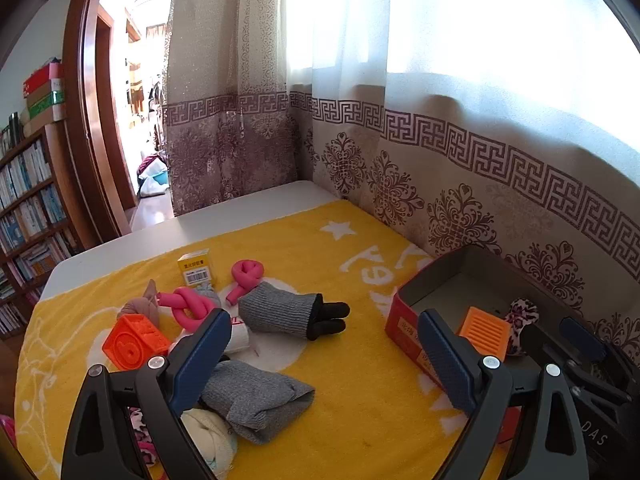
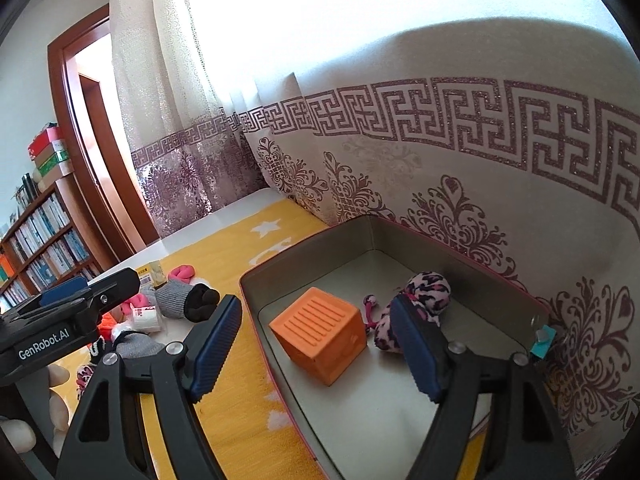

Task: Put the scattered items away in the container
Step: 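Withdraw both open tools from the box back toward the pile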

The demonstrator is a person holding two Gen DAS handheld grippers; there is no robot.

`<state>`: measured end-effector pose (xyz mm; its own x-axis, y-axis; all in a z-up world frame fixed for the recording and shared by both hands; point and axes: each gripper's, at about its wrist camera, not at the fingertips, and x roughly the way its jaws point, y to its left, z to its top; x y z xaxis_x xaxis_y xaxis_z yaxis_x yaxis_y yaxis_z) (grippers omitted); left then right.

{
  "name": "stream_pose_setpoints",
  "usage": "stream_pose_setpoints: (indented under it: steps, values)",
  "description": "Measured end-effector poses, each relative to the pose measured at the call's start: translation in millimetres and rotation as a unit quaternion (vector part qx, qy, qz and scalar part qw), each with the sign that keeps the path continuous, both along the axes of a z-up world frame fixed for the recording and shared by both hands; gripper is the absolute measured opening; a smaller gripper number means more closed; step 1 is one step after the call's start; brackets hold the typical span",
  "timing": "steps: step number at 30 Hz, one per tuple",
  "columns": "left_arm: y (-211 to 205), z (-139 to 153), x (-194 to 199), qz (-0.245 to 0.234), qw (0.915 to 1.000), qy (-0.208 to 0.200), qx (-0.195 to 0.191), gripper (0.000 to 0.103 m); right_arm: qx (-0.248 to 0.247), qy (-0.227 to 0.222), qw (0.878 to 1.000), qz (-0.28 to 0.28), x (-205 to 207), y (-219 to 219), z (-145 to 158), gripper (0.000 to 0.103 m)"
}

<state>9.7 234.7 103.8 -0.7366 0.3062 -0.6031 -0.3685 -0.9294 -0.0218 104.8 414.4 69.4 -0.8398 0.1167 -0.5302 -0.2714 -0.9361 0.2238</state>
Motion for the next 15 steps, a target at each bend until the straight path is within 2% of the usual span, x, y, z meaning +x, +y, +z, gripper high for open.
stream_pose_setpoints:
  steps: [5, 9, 15]
  values:
    - [-31.6, -12.0, 5.2, 0.034, 0.9994, -0.005, 0.001, 0.096, -0.003, -0.002, 1.0, 0.013, 0.1, -12.5, -1.0, 0.08]
    - [-72.0, -20.0, 7.8, 0.073, 0.9973, -0.01, 0.009, 0.096, -0.006, -0.002, 1.0, 0.029, -1.9, -28.5, -1.2, 0.08]
    - [-147.0, -30.0, 10.7, 0.157, 0.9872, -0.012, 0.022, 0.096, -0.005, -0.007, 0.997, 0.071, -11.9, -64.5, -5.2, 0.08]
